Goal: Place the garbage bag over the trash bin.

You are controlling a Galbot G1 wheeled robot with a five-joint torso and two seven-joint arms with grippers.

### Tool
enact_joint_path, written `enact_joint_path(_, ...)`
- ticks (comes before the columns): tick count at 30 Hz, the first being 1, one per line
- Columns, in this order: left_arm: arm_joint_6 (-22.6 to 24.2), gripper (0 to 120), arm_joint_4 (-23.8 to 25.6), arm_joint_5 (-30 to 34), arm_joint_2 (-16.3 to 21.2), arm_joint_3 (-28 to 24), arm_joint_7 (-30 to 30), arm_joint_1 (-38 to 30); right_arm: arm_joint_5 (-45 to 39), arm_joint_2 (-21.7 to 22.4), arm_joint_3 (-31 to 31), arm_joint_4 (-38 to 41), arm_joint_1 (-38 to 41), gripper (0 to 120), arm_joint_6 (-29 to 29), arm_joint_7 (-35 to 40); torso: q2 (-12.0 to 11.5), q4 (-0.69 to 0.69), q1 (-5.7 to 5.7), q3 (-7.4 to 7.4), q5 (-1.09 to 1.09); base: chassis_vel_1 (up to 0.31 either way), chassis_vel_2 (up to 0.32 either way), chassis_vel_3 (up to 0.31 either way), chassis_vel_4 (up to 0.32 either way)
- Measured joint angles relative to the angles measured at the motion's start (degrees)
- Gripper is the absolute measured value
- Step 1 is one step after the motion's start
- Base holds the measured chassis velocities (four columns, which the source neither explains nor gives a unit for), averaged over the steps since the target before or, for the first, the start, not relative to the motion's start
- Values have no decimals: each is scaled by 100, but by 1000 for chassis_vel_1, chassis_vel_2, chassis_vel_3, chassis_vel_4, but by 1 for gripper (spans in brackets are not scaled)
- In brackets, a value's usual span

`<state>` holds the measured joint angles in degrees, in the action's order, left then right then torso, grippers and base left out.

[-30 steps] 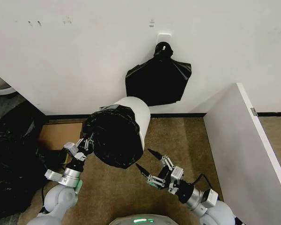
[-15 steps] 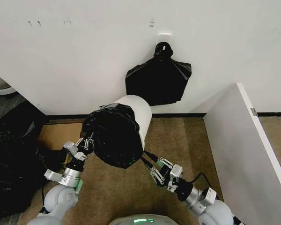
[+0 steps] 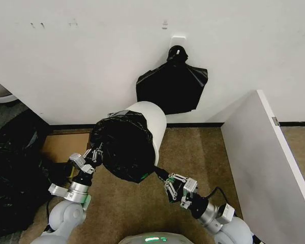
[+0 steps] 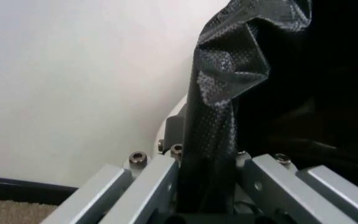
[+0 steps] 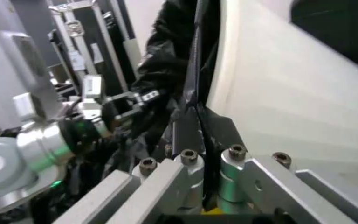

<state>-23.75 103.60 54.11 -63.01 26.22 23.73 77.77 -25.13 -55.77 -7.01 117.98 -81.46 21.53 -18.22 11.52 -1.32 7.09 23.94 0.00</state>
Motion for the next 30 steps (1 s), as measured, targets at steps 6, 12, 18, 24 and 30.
enact_joint_path(6, -2, 1, -2, -38, -1, 12, 21, 54, -168, -49, -155, -114, 15, 0, 157, 146, 0, 0, 0, 0, -1, 0, 0, 0, 0)
enact_joint_path(12, -3, 1, -1, -28, 0, 31, 14, 58, -265, -35, -244, -329, 11, 0, 280, 163, 0, 1, 0, 0, 0, 0, 0, 0, 0)
enact_joint_path(18, -3, 1, -1, -19, -6, 49, -29, 52, -269, -38, -239, -383, -8, 0, 332, 98, 0, 1, 0, 0, 0, 0, 0, 0, 0)
enact_joint_path(24, -3, 1, -5, 28, -25, 54, -66, 43, 11, -55, -154, -304, -84, 8, 354, 24, 0, 1, 0, 0, 0, 0, 0, 0, 0)
enact_joint_path(30, -3, 1, -10, 45, -34, 50, -74, 29, 27, -74, -11, -318, -139, 31, 393, -282, 0, 0, 0, 0, 0, 0, 0, 0, 0)
